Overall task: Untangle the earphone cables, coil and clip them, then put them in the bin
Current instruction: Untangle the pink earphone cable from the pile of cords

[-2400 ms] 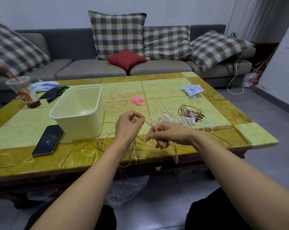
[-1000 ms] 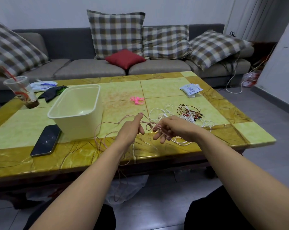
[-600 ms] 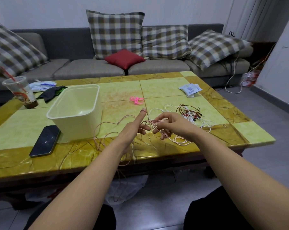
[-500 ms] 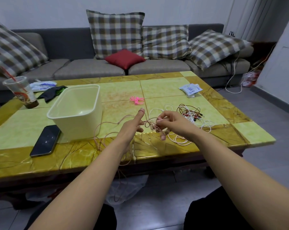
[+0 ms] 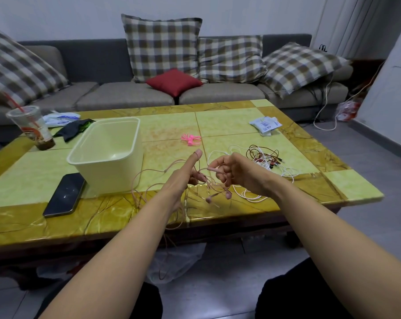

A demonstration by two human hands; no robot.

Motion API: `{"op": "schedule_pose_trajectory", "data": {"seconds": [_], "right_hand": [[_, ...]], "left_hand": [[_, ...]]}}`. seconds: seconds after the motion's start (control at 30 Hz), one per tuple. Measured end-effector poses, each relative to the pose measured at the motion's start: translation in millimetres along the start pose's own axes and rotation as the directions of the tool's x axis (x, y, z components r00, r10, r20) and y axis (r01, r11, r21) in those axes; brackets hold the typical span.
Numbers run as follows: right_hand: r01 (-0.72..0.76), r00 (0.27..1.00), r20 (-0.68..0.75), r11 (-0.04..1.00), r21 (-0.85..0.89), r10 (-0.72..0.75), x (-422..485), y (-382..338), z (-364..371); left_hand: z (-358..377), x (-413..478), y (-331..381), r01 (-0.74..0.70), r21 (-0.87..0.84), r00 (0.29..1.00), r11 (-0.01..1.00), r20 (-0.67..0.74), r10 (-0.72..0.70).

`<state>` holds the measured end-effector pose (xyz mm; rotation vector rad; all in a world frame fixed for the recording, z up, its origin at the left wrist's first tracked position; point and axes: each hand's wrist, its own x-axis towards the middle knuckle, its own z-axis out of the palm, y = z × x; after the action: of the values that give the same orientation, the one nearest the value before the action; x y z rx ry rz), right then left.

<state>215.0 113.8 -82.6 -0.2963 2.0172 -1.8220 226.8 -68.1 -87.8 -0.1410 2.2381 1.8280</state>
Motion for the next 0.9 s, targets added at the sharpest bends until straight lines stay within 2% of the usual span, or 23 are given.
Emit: {"op": "schedule_pose_trajectory", "data": {"seconds": [0.17, 0.3, 0.43, 0.6, 0.73, 0.83, 0.9], "right_hand": [[0.094, 0.986, -0.122, 0.984, -0.149, -0.112, -0.5, 4.2, -3.5], [0.070, 0.981, -0.162, 0.970, -0.232, -0.109, -5.6, -1.5, -0.8], [0.066, 0.974, -0.203, 0.983, -0.172, -0.101, -0.3, 2.8, -3.4], [0.048, 0.991, -0.116, 0.982, -0.180, -0.070, 1.8, 8.5, -4.1], [-0.029, 0.999, -0.042, 0.992, -0.121, 0.025, 1.6, 8.2, -8.6], [-0.074, 0.997, -0.029, 0.964, -0.255, 0.069, 0.9, 11.9, -11.0], [-0.079, 0.995, -0.072, 0.962, -0.260, 0.062, 0.6, 12.4, -11.0]], "left_hand": [[0.9, 1.1, -2.3, -0.024, 0.004, 1.000, 1.000, 0.014, 0.024], [4.1, 1.1, -2.5, -0.045, 0.013, 0.999, 0.999, 0.026, 0.044], [4.6, 0.0, -2.5, -0.086, 0.006, 0.996, 0.996, 0.009, 0.086], [1.9, -1.1, -4.0, -0.103, -0.011, 0.992, 0.995, 0.068, 0.104], [2.1, 1.3, -3.4, -0.100, -0.091, 0.995, 0.991, -0.008, 0.100], [4.0, 3.3, -4.9, -0.131, -0.132, 0.990, 0.982, -0.061, 0.124], [4.6, 5.0, -6.0, -0.141, -0.150, 0.988, 0.979, -0.083, 0.130]]}}
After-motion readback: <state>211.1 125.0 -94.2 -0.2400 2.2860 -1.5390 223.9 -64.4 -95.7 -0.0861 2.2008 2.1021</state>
